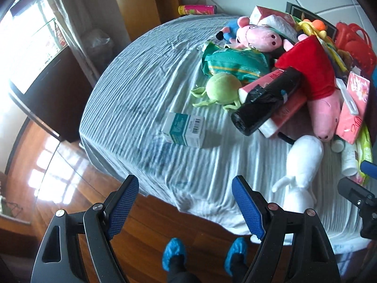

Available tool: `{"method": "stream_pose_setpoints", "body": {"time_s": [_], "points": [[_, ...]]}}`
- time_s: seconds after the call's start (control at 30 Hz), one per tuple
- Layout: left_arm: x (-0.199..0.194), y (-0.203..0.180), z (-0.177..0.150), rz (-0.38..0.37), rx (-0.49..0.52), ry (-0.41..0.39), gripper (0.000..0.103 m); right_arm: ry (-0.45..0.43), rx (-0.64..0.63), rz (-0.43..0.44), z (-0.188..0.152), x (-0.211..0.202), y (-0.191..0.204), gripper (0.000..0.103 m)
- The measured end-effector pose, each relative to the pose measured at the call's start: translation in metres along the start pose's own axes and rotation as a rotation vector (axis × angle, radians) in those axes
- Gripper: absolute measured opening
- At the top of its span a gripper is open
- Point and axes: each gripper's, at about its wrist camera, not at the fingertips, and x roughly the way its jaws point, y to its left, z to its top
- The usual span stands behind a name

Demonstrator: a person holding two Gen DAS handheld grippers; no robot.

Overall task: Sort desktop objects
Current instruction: 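Grasp the small white-green medicine box with the left tool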

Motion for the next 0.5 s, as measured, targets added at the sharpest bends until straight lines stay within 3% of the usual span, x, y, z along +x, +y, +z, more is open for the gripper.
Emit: {"method": "stream_pose_setpoints", "body": {"time_s": [0.13, 0.33, 0.5], "points": [[0.017, 0.024, 0.015, -0.066, 0.119, -0.048, 0.082, 0.000, 0.077, -0.034, -0.002, 0.018, 0.024, 0.103], [0.049, 0.051, 0.029, -0.204, 0.402, -0.075, 0.082, -0.028, 0.326, -0.158, -0.015, 0.033, 0.056, 0.103], [0.065, 0.056, 0.038, -0.265, 0.541, -0.070, 0.082, -0.043, 0.483, -0.236, -0.028, 0.029, 0.082, 0.103]]}}
